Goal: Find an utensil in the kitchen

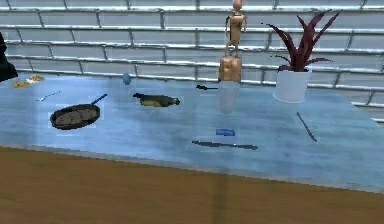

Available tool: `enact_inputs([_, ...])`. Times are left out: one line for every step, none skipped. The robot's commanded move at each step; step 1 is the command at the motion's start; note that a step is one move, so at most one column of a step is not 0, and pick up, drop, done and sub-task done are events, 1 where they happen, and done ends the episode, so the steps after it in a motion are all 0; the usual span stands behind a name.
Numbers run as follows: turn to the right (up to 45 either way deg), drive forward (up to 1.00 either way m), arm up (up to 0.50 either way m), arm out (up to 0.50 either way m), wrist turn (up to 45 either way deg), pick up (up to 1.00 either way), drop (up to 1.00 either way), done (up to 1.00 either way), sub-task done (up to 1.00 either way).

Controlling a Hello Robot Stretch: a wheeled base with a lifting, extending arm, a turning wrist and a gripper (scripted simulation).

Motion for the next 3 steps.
enact_inputs([0.0, 0.05, 0.00, 0.00, 0.0, 0.00, 0.00, 0.00, 0.00])
enact_inputs([-30.0, 0.00, 0.00, 0.00, 0.0, 0.00, 0.00, 0.00, 0.00])
enact_inputs([0.0, 0.00, 0.00, 0.00, 0.0, 0.00, 0.00, 1.00, 0.00])
